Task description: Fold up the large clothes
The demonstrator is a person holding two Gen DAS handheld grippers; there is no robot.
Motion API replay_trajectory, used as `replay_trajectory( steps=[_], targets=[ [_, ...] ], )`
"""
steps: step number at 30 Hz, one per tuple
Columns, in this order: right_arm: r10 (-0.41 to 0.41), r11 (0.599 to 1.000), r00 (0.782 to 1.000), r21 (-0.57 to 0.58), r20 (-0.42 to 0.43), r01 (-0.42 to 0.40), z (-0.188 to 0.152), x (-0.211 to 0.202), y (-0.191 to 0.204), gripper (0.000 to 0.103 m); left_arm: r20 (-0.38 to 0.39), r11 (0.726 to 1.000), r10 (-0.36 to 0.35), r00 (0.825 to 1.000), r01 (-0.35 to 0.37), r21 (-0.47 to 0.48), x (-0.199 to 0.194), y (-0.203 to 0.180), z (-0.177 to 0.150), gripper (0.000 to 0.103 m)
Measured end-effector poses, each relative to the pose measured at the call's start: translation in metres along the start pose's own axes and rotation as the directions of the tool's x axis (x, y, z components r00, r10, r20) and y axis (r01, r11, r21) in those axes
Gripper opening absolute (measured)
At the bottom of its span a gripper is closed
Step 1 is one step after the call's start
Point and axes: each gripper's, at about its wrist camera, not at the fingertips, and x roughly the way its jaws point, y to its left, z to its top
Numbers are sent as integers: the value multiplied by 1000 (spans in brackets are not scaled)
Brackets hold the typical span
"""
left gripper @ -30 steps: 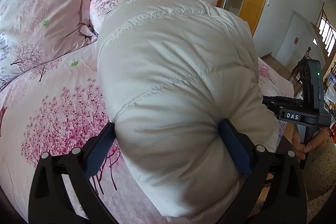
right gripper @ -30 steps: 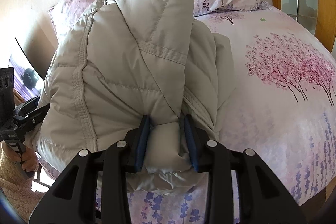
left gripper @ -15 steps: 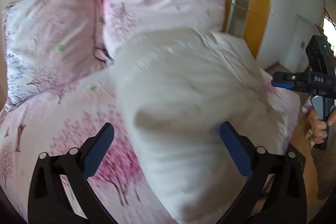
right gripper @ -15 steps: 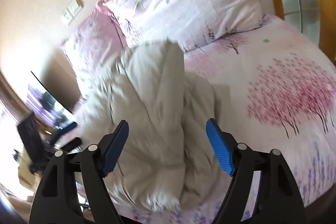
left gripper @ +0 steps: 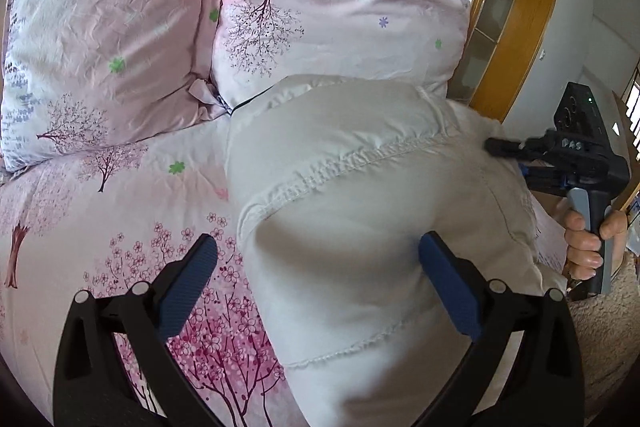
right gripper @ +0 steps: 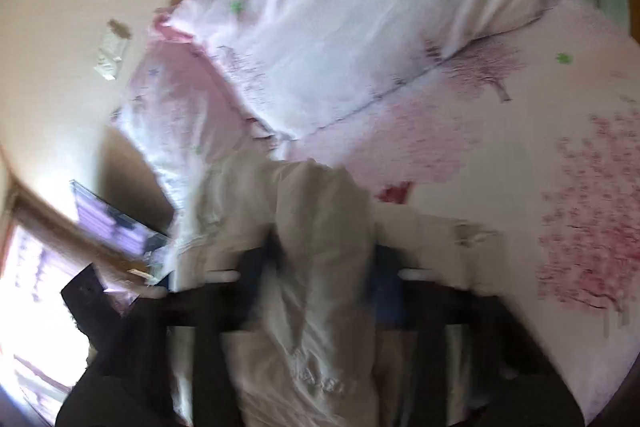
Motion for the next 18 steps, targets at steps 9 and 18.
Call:
replay_trajectory(
  steps=[9,18],
  targets=[
    [-282,959,958,-51,-62,279,-1,0,-28,20,42,997,69,997,-70,25,0,2,11,101],
    [-342,939,928,-80,-150,333,-8,21,-51,22,-16,985,130,991,-127,120,22,-18,9,101]
  ],
)
